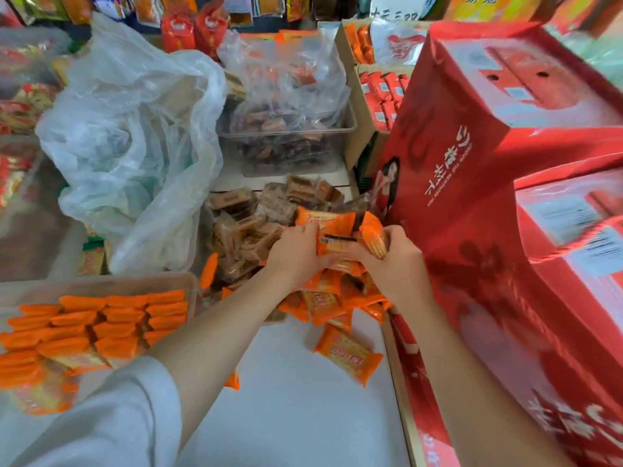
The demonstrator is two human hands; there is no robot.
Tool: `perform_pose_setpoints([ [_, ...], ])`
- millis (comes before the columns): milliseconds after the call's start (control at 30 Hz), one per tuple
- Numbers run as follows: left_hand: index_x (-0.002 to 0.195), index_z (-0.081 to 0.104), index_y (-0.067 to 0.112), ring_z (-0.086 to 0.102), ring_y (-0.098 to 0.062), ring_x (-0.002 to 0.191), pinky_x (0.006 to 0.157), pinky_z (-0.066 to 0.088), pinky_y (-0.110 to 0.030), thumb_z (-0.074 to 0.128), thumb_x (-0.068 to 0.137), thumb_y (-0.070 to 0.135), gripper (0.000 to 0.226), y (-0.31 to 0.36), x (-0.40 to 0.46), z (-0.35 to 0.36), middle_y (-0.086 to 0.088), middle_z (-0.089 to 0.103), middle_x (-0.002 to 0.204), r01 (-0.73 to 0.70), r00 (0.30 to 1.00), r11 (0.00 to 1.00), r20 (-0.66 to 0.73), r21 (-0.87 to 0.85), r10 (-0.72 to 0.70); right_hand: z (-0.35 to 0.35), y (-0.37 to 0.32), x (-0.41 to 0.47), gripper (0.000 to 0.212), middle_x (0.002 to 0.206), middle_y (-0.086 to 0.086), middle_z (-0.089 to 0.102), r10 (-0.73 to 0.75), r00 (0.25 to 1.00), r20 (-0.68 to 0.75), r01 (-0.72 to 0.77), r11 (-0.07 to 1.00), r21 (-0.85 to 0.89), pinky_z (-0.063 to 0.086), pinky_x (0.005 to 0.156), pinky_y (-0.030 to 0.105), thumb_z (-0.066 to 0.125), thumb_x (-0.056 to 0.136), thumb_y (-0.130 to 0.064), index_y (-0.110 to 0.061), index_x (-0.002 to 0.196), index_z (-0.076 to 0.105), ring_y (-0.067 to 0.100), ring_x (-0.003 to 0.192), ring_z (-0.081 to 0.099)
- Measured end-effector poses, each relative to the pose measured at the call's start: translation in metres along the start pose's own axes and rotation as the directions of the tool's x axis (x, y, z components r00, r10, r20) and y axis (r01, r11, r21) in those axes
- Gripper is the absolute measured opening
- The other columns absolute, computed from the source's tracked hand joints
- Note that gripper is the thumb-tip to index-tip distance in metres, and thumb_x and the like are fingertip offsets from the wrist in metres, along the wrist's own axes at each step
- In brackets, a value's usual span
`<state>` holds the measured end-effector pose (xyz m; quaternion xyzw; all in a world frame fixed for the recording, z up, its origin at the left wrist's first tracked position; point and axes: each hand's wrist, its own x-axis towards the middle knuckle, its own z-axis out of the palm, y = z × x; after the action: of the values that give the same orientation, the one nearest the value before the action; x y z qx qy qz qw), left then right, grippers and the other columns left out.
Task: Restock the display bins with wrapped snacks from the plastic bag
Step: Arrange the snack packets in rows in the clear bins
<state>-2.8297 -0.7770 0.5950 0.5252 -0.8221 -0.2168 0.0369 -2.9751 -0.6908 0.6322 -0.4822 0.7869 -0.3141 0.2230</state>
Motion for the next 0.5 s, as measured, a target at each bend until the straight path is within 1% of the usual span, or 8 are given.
perform_pose_setpoints([
  [167,0.13,0.044,0.02,0.044,-0.029,0.118,0.096,0.038,-0.045,0.066,0.072,0.062,0.075,0.001,0.009,0.005,-0.004,0.052,0.127,0.016,1.0,0.999,0.02,-0.043,-0.015,-0.006,0.001,-0.011,0.039,0.089,-0.002,0.059,0.049,0.999,0.015,-0.05,0.993,0.104,0.041,0.058,0.025,0.066,0.08,-0.046,-0.019,0.099,0.046,0.014,0.076,0.057],
  [233,0.126,0.047,0.021,0.044,-0.025,0.115,0.095,0.039,-0.042,0.069,0.071,0.058,0.07,0.002,0.003,0.001,-0.001,0.052,0.124,-0.005,0.999,0.995,-0.034,-0.098,0.001,-0.007,-0.002,-0.015,0.037,0.087,-0.005,0.058,0.112,0.993,0.035,-0.116,0.979,0.169,0.042,0.06,0.023,0.062,0.084,-0.046,-0.018,0.103,0.047,0.01,0.075,0.055],
  [267,0.125,0.047,0.021,0.045,-0.022,0.113,0.094,0.041,-0.038,0.071,0.071,0.055,0.068,0.002,-0.003,-0.003,0.0,0.052,0.122,-0.028,0.998,0.987,-0.067,-0.16,0.018,-0.007,-0.004,-0.016,0.036,0.087,-0.006,0.058,0.17,0.983,0.071,-0.183,0.95,0.254,0.046,0.064,0.026,0.059,0.086,-0.044,-0.018,0.107,0.048,0.01,0.077,0.056],
  [300,0.124,0.047,0.02,0.047,-0.018,0.111,0.092,0.042,-0.033,0.073,0.071,0.05,0.066,0.002,-0.012,-0.009,0.002,0.052,0.12,-0.054,0.995,0.97,-0.096,-0.239,0.032,-0.007,-0.008,-0.018,0.032,0.087,-0.005,0.058,0.231,0.963,0.139,-0.267,0.887,0.377,0.049,0.067,0.031,0.057,0.089,-0.041,-0.019,0.11,0.048,0.012,0.077,0.057],
  [333,0.123,0.046,0.021,0.05,-0.012,0.106,0.087,0.043,-0.027,0.075,0.071,0.046,0.064,0.0,-0.024,-0.016,0.004,0.053,0.117,-0.068,0.993,0.944,-0.113,-0.324,0.032,-0.008,-0.013,-0.021,0.027,0.086,-0.002,0.057,0.27,0.935,0.232,-0.353,0.785,0.509,0.049,0.065,0.035,0.056,0.091,-0.037,-0.02,0.11,0.048,0.014,0.072,0.057],
  [367,0.121,0.045,0.022,0.054,-0.006,0.099,0.082,0.045,-0.022,0.076,0.071,0.041,0.061,-0.002,-0.039,-0.025,0.008,0.054,0.113,-0.076,0.991,0.91,-0.129,-0.408,0.025,-0.007,-0.017,-0.024,0.023,0.082,0.002,0.056,0.265,0.909,0.323,-0.415,0.656,0.63,0.047,0.058,0.035,0.055,0.091,-0.034,-0.018,0.107,0.05,0.015,0.063,0.055],
  [433,0.114,0.045,0.027,0.058,0.003,0.089,0.076,0.05,-0.018,0.078,0.072,0.034,0.054,-0.015,-0.076,-0.042,0.013,0.058,0.105,-0.079,0.99,0.822,-0.138,-0.564,0.0,-0.004,-0.027,-0.032,0.034,0.074,0.006,0.054,0.143,0.862,0.485,-0.499,0.4,0.769,0.041,0.051,0.029,0.052,0.084,-0.045,-0.013,0.097,0.056,0.016,0.053,0.05],
  [500,0.109,0.048,0.034,0.061,0.0,0.09,0.08,0.053,-0.023,0.078,0.071,0.032,0.048,-0.034,-0.115,-0.053,0.013,0.059,0.103,-0.058,0.993,0.696,-0.11,-0.715,-0.03,0.003,-0.039,-0.042,0.053,0.072,0.008,0.055,-0.014,0.787,0.617,-0.599,0.22,0.77,0.04,0.05,0.028,0.043,0.081,-0.059,-0.011,0.093,0.06,0.018,0.052,0.049],
])
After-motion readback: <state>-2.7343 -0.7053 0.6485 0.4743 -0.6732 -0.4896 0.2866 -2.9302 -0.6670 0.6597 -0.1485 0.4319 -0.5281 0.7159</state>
